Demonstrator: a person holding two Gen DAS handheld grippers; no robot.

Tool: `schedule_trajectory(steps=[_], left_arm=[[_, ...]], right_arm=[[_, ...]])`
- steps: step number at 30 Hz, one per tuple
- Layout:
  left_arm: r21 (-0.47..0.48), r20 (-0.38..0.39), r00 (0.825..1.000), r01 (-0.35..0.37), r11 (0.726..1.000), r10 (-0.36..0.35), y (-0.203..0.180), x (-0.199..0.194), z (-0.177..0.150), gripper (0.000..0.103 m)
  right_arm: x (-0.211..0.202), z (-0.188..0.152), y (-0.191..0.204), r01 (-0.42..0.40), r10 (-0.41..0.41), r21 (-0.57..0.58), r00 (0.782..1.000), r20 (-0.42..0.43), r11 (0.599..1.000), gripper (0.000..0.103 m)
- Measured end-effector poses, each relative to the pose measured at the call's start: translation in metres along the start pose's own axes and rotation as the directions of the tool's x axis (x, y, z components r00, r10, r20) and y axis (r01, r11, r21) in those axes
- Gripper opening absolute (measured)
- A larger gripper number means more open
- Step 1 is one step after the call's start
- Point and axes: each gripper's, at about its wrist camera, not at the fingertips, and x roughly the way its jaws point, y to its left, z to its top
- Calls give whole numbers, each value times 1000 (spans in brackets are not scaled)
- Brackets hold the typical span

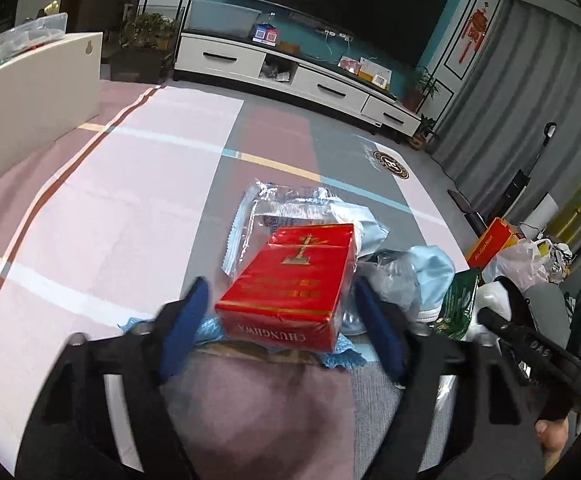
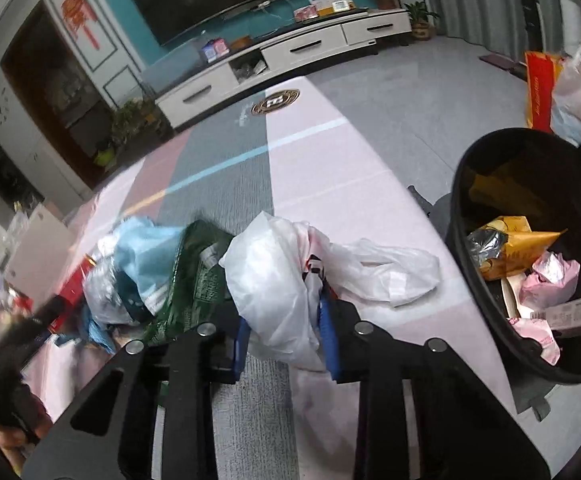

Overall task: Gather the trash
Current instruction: 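Grasp the white plastic bag with the right gripper while the left grasps the red cigarette box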

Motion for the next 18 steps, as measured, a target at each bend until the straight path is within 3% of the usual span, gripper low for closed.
schedule_trajectory(steps=[7,18], left_arm=[[-16,17,1000,-5,1000,5,-1,-8,-1,66],[30,148,988,38,999,-42,-25,-63,-7,65]], right_arm=[[-29,7,-4,-39,37,14,995,88,999,30],[-51,8,-3,-67,67,1,988,137,998,30]])
